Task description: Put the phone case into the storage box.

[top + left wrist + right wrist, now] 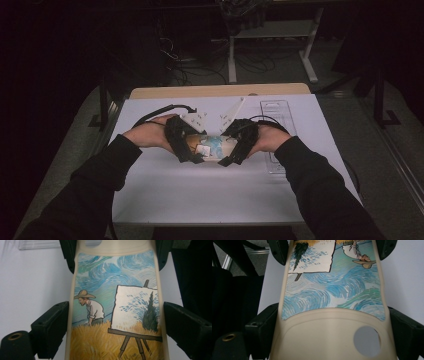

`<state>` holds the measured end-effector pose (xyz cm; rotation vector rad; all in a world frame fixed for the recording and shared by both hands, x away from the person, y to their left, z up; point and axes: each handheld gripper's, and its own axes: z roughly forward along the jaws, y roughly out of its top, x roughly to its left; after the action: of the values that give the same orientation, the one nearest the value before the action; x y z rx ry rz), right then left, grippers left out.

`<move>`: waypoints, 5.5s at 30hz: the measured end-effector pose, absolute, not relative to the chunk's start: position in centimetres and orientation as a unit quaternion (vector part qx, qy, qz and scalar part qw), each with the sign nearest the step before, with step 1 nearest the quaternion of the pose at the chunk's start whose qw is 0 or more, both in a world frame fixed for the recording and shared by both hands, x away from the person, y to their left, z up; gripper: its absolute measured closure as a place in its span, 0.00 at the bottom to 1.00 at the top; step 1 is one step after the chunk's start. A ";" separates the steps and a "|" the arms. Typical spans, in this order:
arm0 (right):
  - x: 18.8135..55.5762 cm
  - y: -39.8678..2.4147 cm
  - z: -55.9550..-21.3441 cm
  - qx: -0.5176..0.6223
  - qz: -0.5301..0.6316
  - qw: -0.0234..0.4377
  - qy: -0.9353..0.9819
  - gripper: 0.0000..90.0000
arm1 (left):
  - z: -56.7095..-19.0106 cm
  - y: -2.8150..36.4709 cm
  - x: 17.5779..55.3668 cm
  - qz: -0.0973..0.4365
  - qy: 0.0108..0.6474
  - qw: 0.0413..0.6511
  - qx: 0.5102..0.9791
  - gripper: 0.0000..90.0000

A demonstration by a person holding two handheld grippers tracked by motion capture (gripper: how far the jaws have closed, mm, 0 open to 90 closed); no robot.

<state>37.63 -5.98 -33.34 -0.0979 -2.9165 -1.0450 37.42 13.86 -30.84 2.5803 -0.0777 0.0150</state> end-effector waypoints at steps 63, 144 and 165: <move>37.7 -9.7 -38.2 -0.241 -0.308 -0.028 -0.920 0.11 | -39.4 22.0 34.3 0.107 0.270 0.378 0.879 0.00; 38.1 -10.2 -38.2 -0.255 -0.318 -0.030 -0.913 0.11 | -40.5 19.2 31.7 0.264 0.135 0.331 0.896 0.00; 37.9 -10.2 -38.1 -0.270 -0.320 -0.015 -0.908 0.11 | -40.7 18.6 31.0 0.325 0.091 0.321 0.885 0.00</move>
<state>37.94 -10.15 -38.13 -0.8577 -2.8794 -1.0159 30.95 18.64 -40.71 2.3252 0.2386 0.8540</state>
